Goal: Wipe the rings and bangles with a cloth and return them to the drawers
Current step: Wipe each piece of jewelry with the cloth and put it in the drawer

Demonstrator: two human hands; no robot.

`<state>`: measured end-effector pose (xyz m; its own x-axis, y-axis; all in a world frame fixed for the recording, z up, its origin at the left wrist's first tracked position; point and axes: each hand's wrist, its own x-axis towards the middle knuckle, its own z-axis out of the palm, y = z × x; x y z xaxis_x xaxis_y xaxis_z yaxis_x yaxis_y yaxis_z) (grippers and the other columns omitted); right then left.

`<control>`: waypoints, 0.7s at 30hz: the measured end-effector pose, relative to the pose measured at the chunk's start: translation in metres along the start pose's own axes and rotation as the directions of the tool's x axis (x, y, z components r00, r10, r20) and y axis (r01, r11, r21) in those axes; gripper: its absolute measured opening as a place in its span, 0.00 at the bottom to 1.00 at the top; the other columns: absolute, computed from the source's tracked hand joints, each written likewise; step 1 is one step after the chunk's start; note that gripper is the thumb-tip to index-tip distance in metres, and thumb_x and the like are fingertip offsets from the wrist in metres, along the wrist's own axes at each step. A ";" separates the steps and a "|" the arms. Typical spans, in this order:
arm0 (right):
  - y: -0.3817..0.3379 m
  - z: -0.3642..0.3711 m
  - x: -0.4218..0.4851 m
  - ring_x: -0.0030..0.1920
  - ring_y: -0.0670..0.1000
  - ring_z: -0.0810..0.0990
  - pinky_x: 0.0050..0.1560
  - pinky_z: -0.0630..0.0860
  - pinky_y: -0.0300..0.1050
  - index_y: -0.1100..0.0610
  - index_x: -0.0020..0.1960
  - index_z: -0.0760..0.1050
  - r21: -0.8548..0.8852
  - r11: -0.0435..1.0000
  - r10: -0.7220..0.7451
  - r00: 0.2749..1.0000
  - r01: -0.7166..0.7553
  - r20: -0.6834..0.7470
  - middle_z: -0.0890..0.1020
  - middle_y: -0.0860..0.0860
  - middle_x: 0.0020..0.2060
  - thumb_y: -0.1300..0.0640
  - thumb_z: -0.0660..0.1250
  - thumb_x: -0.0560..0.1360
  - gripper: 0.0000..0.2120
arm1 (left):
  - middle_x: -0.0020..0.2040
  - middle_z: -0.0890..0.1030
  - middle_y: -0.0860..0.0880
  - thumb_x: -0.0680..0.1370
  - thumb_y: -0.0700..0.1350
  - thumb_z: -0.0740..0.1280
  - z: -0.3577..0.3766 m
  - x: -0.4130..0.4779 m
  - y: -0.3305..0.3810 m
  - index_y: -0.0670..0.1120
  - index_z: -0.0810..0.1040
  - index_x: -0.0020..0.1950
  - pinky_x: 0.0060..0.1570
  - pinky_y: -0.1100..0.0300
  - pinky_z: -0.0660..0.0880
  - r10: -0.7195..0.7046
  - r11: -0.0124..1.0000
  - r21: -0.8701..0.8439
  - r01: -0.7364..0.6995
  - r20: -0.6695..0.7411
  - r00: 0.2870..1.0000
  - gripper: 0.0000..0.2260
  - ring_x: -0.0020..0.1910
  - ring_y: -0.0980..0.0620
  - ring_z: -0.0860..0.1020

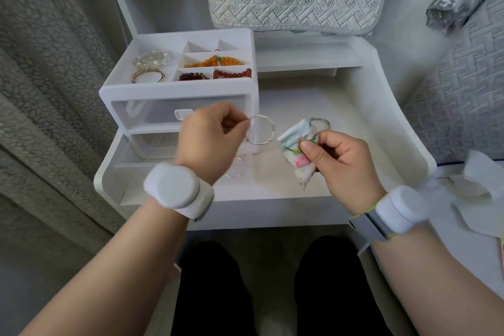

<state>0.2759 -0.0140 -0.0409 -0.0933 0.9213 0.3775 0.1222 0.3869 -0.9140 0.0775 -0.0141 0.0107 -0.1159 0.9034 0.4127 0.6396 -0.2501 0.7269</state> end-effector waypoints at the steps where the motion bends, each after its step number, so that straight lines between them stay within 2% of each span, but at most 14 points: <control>1: 0.001 0.001 0.000 0.35 0.51 0.83 0.42 0.81 0.56 0.64 0.41 0.79 -0.013 1.000 0.002 1.000 -0.002 0.014 0.84 0.52 0.33 0.60 0.66 0.75 0.08 | 0.32 0.79 0.56 0.73 0.43 0.69 -0.008 0.003 -0.005 0.48 0.80 0.39 0.38 0.60 0.76 0.002 0.997 0.081 -0.001 -0.012 1.000 0.03 0.31 0.57 0.76; 3: 0.002 0.006 -0.001 0.36 0.51 0.83 0.42 0.80 0.54 0.63 0.41 0.79 -0.034 0.999 0.002 0.998 0.000 0.058 0.84 0.54 0.34 0.60 0.66 0.75 0.08 | 0.32 0.78 0.57 0.74 0.44 0.68 -0.022 0.009 -0.017 0.48 0.80 0.39 0.39 0.58 0.76 -0.014 0.969 0.248 0.014 0.000 1.000 0.03 0.34 0.54 0.77; 5: 0.002 0.011 -0.002 0.37 0.50 0.82 0.42 0.79 0.46 0.61 0.40 0.79 -0.063 0.998 -0.004 0.995 0.010 0.097 0.83 0.54 0.34 0.61 0.66 0.75 0.07 | 0.34 0.78 0.55 0.74 0.44 0.67 -0.028 0.014 -0.027 0.49 0.79 0.39 0.40 0.54 0.77 -0.035 0.921 0.388 0.012 0.052 0.998 0.04 0.38 0.50 0.77; 9: 0.003 0.025 -0.003 0.36 0.48 0.75 0.39 0.69 0.35 0.57 0.36 0.78 -0.204 0.972 -0.079 0.980 0.117 0.184 0.77 0.52 0.34 0.59 0.67 0.75 0.09 | 0.42 0.79 0.51 0.75 0.45 0.66 -0.033 0.021 -0.038 0.49 0.78 0.40 0.40 0.53 0.77 -0.097 0.817 0.577 -0.026 0.181 0.979 0.04 0.42 0.47 0.77; 13: 0.002 0.035 -0.003 0.34 0.46 0.71 0.37 0.66 0.32 0.58 0.35 0.76 -0.243 0.960 -0.080 0.971 0.136 0.228 0.73 0.47 0.33 0.61 0.68 0.74 0.09 | 0.43 0.80 0.50 0.75 0.45 0.66 -0.034 0.028 -0.040 0.50 0.77 0.39 0.42 0.52 0.79 -0.161 0.748 0.659 -0.078 0.294 0.942 0.05 0.43 0.47 0.78; 17: 0.004 0.039 -0.002 0.34 0.44 0.70 0.37 0.65 0.31 0.59 0.35 0.76 -0.262 0.955 -0.078 0.970 0.139 0.228 0.71 0.46 0.32 0.61 0.69 0.74 0.09 | 0.43 0.80 0.49 0.76 0.45 0.66 -0.031 0.034 -0.040 0.51 0.75 0.38 0.38 0.56 0.76 -0.246 0.683 0.724 -0.095 0.351 0.904 0.07 0.43 0.46 0.78; 21: 0.005 0.040 -0.002 0.35 0.46 0.71 0.37 0.66 0.32 0.58 0.35 0.77 -0.242 0.962 -0.071 0.971 0.127 0.230 0.73 0.46 0.33 0.59 0.68 0.74 0.09 | 0.44 0.80 0.48 0.75 0.43 0.65 -0.028 0.038 -0.043 0.52 0.71 0.33 0.37 0.57 0.73 -0.303 0.682 0.728 -0.076 0.376 0.876 0.11 0.44 0.46 0.78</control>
<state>0.2370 -0.0157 -0.0523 -0.3264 0.8579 0.3968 0.3450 0.4989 -0.7950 0.0245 0.0207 0.0107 -0.0098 0.9978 -0.0655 0.9978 0.0141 0.0647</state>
